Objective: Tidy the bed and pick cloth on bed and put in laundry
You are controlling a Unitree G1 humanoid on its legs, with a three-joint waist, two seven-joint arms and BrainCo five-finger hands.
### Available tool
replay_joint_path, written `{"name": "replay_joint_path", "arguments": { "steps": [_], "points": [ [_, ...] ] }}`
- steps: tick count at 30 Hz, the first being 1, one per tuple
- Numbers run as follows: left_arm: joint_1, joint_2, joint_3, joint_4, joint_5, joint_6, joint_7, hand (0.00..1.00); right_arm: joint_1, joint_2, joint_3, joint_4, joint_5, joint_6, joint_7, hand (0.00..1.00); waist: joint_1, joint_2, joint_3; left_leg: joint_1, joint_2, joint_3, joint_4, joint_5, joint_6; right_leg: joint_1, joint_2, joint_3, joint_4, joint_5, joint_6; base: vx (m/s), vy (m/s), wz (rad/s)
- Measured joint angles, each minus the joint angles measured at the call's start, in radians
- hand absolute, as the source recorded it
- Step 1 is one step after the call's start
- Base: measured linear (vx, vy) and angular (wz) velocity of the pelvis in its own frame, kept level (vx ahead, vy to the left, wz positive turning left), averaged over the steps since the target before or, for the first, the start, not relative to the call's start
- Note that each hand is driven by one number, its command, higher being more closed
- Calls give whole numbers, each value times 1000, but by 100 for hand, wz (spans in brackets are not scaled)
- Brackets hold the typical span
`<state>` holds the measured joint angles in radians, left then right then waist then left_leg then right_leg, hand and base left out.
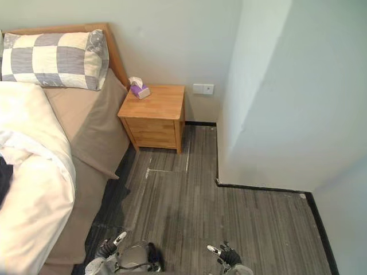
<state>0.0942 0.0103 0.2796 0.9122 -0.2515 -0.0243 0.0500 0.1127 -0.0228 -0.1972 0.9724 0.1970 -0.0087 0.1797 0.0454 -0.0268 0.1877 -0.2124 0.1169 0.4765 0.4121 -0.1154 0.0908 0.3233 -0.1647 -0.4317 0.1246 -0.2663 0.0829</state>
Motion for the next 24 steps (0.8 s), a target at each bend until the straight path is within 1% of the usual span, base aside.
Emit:
{"name": "replay_joint_path", "arguments": {
  "steps": [1,2,3,4,5,6,7,8,9,10,11,12,13,14,15,16,18,19,20,21,22,23,24],
  "points": [
    [-3,7,18,-9,-5,8,0,0,1,24,10,-6,-6,-9,4,0,3,-21,9,-4,12,53,17,-2,6,13,3,4,-51,94,6,442,140,20],
    [-7,7,26,-10,-8,11,0,0,0,24,12,-8,-6,-10,5,0,6,-22,13,-8,33,91,51,-6,11,25,5,4,-66,130,8,484,176,11],
    [-8,7,36,-11,-12,13,-1,0,0,25,11,-6,-6,-10,4,0,11,-22,13,-15,62,133,105,-8,15,39,9,9,-78,165,19,316,164,18],
    [-1,7,40,-13,-9,19,0,0,14,32,11,-3,-6,-11,2,0,25,-22,3,14,63,251,26,-27,-1,80,-9,6,-70,205,38,316,164,18],
    [1,7,35,-11,-9,20,0,0,17,26,11,-3,-5,-11,2,0,25,-18,-2,25,59,255,-16,-7,2,88,-6,5,-65,205,38,282,196,32],
    [8,8,35,6,-11,19,0,0,26,13,8,21,-6,-9,-4,0,15,-23,-13,54,22,263,-43,-54,48,109,-21,5,-44,188,40,242,127,39],
    [8,31,29,25,-12,24,0,0,17,6,11,37,-17,-6,-6,0,7,-38,-33,58,-15,253,-54,-76,50,88,-54,6,16,191,42,305,148,42],
    [9,32,30,28,-11,30,0,0,9,4,10,45,-26,-7,-7,0,3,-36,-32,61,-28,246,-57,-87,49,67,-71,10,68,191,43,373,125,47],
    [4,34,21,36,-10,37,1,0,-2,4,-14,60,-23,-5,-4,0,-2,-33,-31,76,-57,223,-70,-106,47,9,-117,19,233,198,54,307,117,38],
    [3,36,9,40,-9,38,1,0,-3,5,-33,55,-24,-8,1,0,-2,-36,-30,90,-74,215,-83,-112,45,-34,-147,36,345,216,65,381,150,63],
    [-3,49,-24,53,0,39,0,0,-8,2,-45,53,-24,-10,1,0,-9,-41,-26,125,-105,181,-109,-119,46,-128,-183,95,582,215,52,350,126,82],
    [-2,58,-46,64,3,39,1,0,-9,-5,-48,48,-24,-20,-2,0,-25,-32,-19,181,-120,145,-137,-122,44,-195,-187,131,754,178,55,286,93,93],
    [-1,56,-52,69,1,38,1,0,-9,-14,-47,43,-25,-22,-2,0,-32,-21,-13,215,-123,123,-156,-122,44,-223,-183,132,813,158,48,294,66,94],
    [-1,56,-69,90,-4,36,2,0,-10,-31,-40,34,-28,-37,-1,0,-36,-3,-6,278,-124,90,-197,-118,37,-284,-176,136,874,115,24,309,40,94],
    [-1,59,-91,91,-13,32,3,0,-10,-37,-35,24,-38,-50,-1,0,-42,12,2,330,-123,49,-240,-110,24,-344,-153,152,876,80,7,415,17,96],
    [1,61,-98,93,-15,28,3,0,-12,-37,-34,22,-42,-56,1,0,-48,11,1,347,-121,23,-257,-107,20,-373,-140,159,859,63,6,325,-32,120],
    [-8,55,-125,105,-43,17,0,0,-17,-34,-29,17,-42,-86,10,0,-62,5,0,376,-104,-100,-293,-110,5,-474,-77,182,686,23,-7,291,-178,146],
    [-16,54,-123,105,-44,16,0,0,-19,-33,-26,15,-41,-89,10,0,-60,7,0,377,-97,-130,-297,-111,-2,-494,-56,199,621,22,-8,328,-279,151],
    [-20,50,-121,105,-44,15,0,0,-20,-30,-12,6,-33,-91,10,0,-60,9,0,377,-85,-189,-303,-112,-18,-521,-11,249,478,25,-6,297,-306,150],
    [-19,50,-118,104,-44,12,1,0,-20,-24,12,4,-18,-97,10,0,-58,8,0,378,-76,-249,-303,-119,-38,-537,32,313,340,51,-10,310,-338,150],
    [-19,49,-116,104,-42,10,0,0,-21,-24,23,1,-13,-96,10,0,-58,5,0,379,-75,-278,-301,-126,-50,-545,50,345,276,77,-15,356,-392,149],
    [-18,46,-105,104,-37,8,-1,0,-21,-20,46,2,-4,-96,9,0,-59,-8,-5,381,-79,-330,-284,-144,-89,-520,72,402,193,195,-51,407,-370,112],
    [-10,21,-88,108,-31,6,-2,0,-30,-44,51,7,-2,-95,5,0,-39,39,-12,385,-51,-354,-288,-133,-111,-503,85,356,202,182,-56,417,-339,95]
  ]
}}
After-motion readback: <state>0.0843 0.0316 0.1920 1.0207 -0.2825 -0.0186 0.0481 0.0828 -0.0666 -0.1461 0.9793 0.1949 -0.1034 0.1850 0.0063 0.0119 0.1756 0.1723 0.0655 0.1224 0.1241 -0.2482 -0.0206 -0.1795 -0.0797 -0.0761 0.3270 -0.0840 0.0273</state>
